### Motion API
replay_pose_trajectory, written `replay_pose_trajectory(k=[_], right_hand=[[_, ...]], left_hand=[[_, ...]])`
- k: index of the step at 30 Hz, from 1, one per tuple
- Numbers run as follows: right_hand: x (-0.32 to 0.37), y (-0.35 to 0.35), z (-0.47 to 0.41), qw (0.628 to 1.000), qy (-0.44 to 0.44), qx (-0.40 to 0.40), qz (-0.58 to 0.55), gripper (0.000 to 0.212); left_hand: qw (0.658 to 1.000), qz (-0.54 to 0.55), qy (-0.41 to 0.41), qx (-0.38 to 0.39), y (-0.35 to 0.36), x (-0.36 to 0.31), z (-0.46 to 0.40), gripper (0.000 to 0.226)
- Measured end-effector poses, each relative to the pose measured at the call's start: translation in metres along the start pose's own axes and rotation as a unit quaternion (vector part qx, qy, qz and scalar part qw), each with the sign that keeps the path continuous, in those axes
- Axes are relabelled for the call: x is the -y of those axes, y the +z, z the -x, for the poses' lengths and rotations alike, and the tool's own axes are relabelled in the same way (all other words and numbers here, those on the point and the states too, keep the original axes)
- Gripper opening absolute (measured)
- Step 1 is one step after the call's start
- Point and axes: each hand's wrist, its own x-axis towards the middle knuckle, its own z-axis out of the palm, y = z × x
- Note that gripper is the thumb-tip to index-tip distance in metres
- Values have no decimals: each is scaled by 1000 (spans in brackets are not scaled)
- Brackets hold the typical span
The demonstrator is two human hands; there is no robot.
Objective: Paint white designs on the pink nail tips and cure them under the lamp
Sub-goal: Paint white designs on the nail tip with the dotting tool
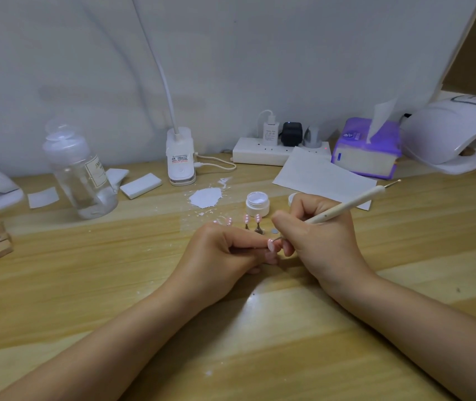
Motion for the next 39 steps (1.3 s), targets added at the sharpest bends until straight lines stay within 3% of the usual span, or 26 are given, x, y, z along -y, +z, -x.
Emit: replay_pose_trajectory(k=[19, 24, 39], right_hand=[[-1, -1, -2, 1000, 1, -12, -11, 40], [1, 0, 1, 1000, -10, 2, 8, 41], [1, 0, 2, 1000, -7, 10, 19, 38]], left_hand=[[1000, 7, -6, -4, 0, -1, 0, 23], [1000, -4, 3, 1, 0, -1, 0, 35], [1000, 5, 1, 4, 0, -1, -1, 32]])
